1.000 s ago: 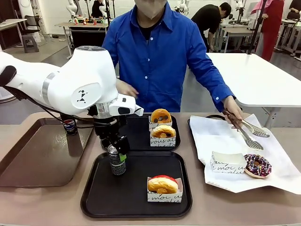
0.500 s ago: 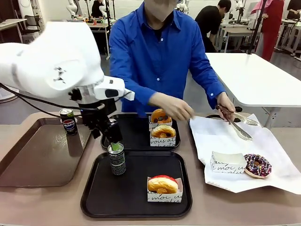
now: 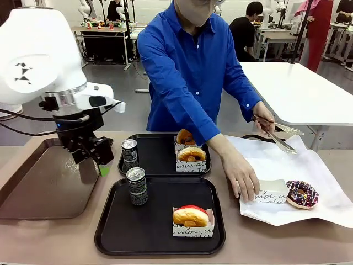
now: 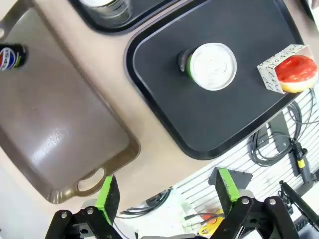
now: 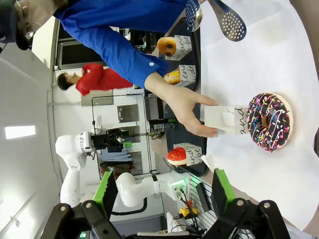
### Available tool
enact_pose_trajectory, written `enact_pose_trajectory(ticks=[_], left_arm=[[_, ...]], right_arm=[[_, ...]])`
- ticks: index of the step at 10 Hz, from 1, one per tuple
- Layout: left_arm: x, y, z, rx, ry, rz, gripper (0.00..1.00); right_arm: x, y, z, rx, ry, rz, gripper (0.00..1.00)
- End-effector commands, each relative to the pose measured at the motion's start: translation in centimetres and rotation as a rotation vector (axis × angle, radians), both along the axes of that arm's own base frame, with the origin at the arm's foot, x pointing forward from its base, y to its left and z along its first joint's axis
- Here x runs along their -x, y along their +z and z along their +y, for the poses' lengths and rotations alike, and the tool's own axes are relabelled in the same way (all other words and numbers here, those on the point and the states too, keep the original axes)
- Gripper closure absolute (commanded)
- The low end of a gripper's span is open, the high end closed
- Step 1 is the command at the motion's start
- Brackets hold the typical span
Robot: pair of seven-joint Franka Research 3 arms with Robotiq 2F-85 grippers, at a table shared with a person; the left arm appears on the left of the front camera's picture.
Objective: Set up donuts and drinks on trays.
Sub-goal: Pick up one Pepsi coke from the Handle tray and place it on the Flat Tray without a Pepsi coke.
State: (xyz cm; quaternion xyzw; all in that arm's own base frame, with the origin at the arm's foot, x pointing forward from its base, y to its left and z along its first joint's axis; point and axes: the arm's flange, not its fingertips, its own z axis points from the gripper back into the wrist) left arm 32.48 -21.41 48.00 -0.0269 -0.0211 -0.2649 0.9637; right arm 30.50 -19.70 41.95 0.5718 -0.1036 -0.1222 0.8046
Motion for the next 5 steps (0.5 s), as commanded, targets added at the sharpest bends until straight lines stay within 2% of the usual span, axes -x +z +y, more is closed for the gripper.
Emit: enact_pose_trajectory(ticks=[1, 5], left_arm=[[-0.05, -0.13, -1.11, -0.002, -0.023, -0.001, 0.0], [-0.05, -0.13, -1.11, -0.002, -0.023, -0.001, 0.0]], right_arm=[[-0.11, 0.0, 0.04, -0.01, -0.003, -0.007, 0.0], [-0.11, 0.0, 0.04, -0.01, -0.003, -0.007, 0.0]])
